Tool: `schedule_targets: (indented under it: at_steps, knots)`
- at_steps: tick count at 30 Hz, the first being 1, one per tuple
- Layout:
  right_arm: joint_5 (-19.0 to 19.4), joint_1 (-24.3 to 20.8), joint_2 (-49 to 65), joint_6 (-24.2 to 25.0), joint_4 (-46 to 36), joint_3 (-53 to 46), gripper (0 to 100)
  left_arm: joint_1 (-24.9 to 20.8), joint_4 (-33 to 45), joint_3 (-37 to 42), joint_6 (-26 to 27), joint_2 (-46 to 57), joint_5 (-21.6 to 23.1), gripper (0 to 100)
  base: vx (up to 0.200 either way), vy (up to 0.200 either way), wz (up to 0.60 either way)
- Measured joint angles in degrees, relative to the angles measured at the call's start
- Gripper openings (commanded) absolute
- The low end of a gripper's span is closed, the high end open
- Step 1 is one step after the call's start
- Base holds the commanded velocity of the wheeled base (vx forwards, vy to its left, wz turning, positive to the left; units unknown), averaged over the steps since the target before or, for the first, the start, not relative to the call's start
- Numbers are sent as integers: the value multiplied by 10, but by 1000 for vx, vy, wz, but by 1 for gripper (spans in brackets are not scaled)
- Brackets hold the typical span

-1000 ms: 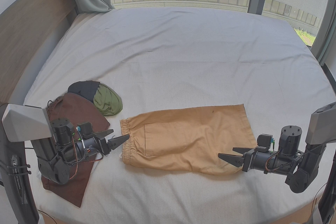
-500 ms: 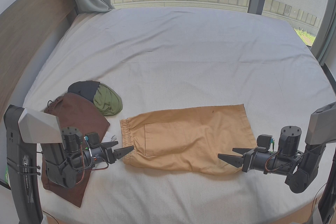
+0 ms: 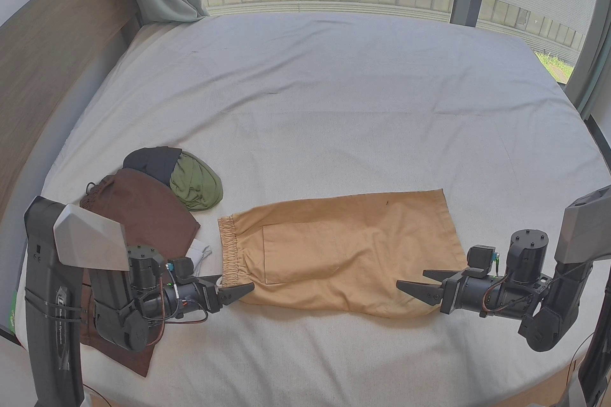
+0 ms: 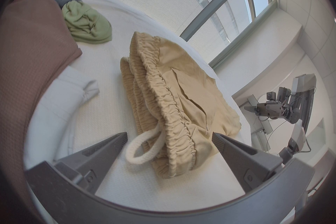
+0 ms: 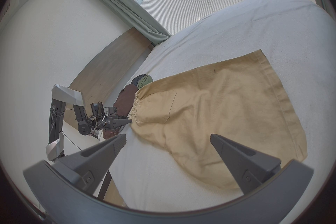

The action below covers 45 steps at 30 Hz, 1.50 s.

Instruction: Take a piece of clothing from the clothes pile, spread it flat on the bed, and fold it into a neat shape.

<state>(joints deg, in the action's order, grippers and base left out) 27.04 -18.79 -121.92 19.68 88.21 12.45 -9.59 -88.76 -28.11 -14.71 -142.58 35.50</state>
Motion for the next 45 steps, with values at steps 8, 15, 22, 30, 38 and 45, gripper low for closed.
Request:
schedule_targets:
  at_steps: [8,15,22,30,38,45]
  knots:
    - [0,-1,0,-1,0,-3,100,-25,-1,2,-80,-4,-4,100,0,0,0]
    - [0,-1,0,0,0,-4,100,-43,0,-8,-156,-4,-16,100,0,0,0]
    - [0,0,0,0,0,-4,100,-62,1,-45,-230,-4,-86,100,0,0,0]
    - [0,1,0,0,0,-4,100,-83,1,-78,-277,-4,-148,100,0,0,0]
    - [0,1,-1,-1,0,-4,100,-84,1,-85,-277,-4,-152,100,0,0,0]
    - [0,1,-4,-1,0,-5,100,-81,1,-85,-277,-4,-159,0,0,0,0]
